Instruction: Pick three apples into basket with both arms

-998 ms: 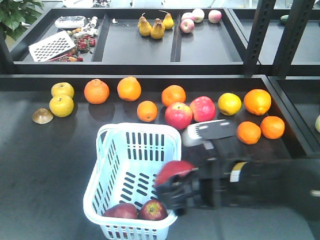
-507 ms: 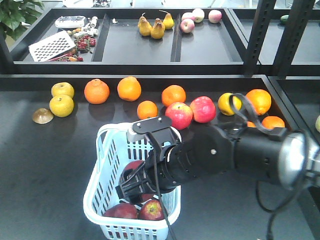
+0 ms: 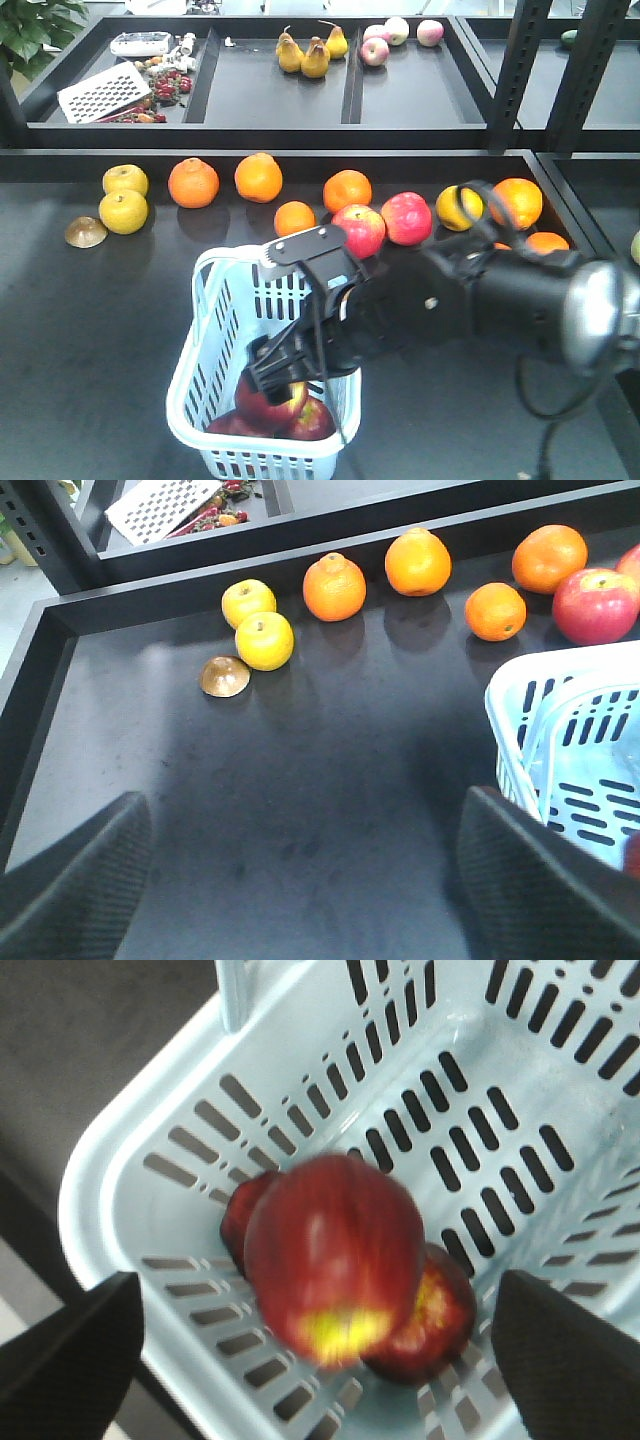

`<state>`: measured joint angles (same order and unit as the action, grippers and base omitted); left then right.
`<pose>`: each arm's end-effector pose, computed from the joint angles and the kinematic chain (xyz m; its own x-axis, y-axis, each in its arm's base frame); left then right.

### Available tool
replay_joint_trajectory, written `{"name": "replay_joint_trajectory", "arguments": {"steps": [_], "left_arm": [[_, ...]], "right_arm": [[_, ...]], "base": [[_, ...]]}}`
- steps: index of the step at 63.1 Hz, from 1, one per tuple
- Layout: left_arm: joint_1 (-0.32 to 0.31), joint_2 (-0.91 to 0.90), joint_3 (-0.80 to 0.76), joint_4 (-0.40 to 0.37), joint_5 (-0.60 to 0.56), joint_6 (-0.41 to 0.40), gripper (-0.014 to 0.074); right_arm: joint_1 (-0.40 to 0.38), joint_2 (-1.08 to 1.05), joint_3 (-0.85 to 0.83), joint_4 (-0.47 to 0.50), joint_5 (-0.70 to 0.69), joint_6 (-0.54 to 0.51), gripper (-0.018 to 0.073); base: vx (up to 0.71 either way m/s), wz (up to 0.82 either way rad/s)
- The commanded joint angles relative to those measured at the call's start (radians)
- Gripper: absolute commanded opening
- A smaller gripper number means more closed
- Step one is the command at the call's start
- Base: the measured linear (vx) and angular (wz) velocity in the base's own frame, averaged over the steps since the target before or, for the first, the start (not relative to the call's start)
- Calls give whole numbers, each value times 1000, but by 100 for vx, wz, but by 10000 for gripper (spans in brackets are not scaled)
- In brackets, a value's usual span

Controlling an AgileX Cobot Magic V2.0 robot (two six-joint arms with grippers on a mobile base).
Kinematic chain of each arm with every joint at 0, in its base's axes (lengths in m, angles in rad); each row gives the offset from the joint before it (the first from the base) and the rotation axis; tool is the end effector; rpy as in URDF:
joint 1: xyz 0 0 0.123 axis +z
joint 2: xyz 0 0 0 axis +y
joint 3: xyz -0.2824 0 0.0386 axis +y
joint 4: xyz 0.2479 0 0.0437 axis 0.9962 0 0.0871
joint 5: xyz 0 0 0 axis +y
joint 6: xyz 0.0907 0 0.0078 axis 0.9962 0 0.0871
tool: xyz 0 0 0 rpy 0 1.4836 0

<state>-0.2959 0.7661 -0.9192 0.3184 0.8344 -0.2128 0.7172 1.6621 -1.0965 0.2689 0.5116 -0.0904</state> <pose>0.1364 -0.0195 0.3798 -0.5144 0.1620 -0.8421 0.0993 0.9866 0.1291 0.2541 0.2373 0.2300 -0.7194 -0.4368 -0.5400 -0.6089 0.7707 0.1879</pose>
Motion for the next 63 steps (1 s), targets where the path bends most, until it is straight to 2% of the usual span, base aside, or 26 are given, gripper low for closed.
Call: {"name": "replay_joint_trajectory", "arguments": {"steps": [1, 12, 22, 42, 50, 63], "left_arm": [[0, -1, -24, 9, -60, -10, 585], [0, -1, -24, 9, -60, -10, 585], [0, -1, -24, 9, -60, -10, 585], [0, -1, -24, 9, -60, -10, 585], [0, -1, -24, 9, -60, -10, 585], [0, -1, -24, 9, -60, -10, 585]], "right_arm": [[-33, -103, -32, -13, 10, -6, 643], [-163, -245, -32, -66, 137, -17, 604], [-342, -359, -18, -129, 319, -15, 598], [-653, -646, 120, -178, 420, -16, 594], [-718, -745, 166, -182, 451, -22, 594], [-727, -828, 186, -188, 449, -18, 594]], "base": [[0, 0], [0, 0], [0, 0], [0, 0], [0, 0], [0, 0]]}}
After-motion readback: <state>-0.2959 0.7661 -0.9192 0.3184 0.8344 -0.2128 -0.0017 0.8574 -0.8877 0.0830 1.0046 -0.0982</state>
